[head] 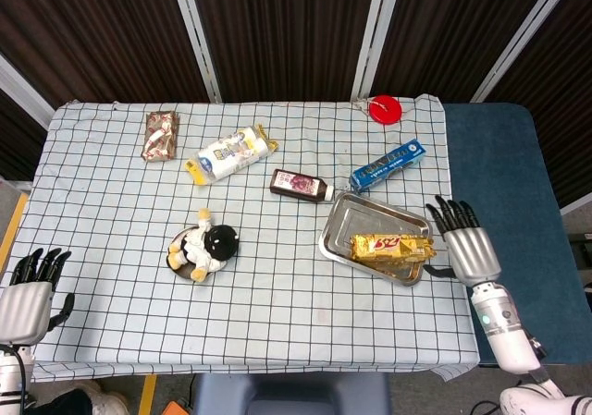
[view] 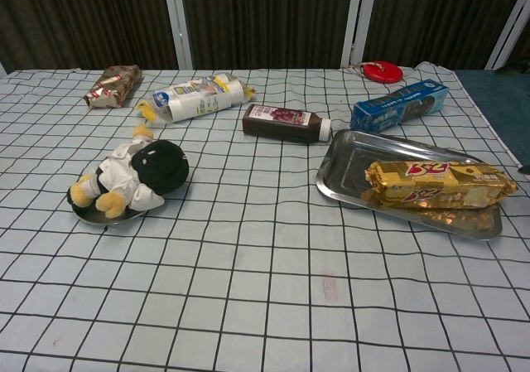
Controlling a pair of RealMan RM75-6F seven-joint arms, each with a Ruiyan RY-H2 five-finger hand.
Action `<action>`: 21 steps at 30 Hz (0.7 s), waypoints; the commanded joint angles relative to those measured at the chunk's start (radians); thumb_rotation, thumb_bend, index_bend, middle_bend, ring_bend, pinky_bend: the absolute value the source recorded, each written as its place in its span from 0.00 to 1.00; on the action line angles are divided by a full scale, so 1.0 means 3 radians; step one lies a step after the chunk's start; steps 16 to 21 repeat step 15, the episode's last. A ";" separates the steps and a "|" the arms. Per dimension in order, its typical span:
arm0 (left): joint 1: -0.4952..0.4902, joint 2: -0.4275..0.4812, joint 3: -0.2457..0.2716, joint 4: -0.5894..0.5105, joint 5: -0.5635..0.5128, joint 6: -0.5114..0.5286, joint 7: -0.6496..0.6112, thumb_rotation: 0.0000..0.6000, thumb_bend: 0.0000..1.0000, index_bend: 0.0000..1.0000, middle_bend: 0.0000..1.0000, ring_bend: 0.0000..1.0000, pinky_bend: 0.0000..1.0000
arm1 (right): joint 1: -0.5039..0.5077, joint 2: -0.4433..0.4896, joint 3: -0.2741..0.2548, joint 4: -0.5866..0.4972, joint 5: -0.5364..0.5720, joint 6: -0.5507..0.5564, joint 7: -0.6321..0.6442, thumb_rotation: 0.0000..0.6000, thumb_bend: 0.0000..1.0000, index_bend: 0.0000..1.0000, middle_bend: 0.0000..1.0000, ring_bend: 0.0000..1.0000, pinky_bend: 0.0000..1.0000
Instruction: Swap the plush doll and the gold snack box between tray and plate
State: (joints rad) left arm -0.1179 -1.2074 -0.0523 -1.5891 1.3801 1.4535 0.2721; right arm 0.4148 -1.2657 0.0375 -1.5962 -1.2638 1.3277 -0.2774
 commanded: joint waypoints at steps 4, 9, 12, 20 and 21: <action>0.0039 0.0035 -0.0030 -0.0041 0.0006 0.0092 -0.0012 1.00 0.44 0.14 0.11 0.03 0.11 | -0.0576 0.0124 0.0042 -0.0058 -0.0032 0.0768 0.0156 1.00 0.12 0.00 0.00 0.00 0.03; 0.0073 0.0069 -0.0044 -0.0106 0.0014 0.0166 0.0028 1.00 0.44 0.14 0.12 0.03 0.11 | -0.0752 0.0163 0.0170 0.0008 0.0279 0.0746 0.0320 1.00 0.12 0.00 0.00 0.00 0.03; 0.0084 0.0066 -0.0050 -0.0111 0.0036 0.0204 0.0043 1.00 0.44 0.14 0.12 0.03 0.11 | -0.0742 0.0267 0.0191 -0.0025 0.0208 0.0624 0.0490 1.00 0.12 0.00 0.00 0.00 0.03; 0.0087 0.0055 -0.0052 -0.0097 0.0058 0.0222 0.0049 1.00 0.44 0.14 0.12 0.03 0.11 | -0.0763 0.0226 0.0185 0.0025 0.0137 0.0656 0.0405 1.00 0.12 0.00 0.00 0.00 0.03; 0.0087 0.0055 -0.0052 -0.0097 0.0058 0.0222 0.0049 1.00 0.44 0.14 0.12 0.03 0.11 | -0.0763 0.0226 0.0185 0.0025 0.0137 0.0656 0.0405 1.00 0.12 0.00 0.00 0.00 0.03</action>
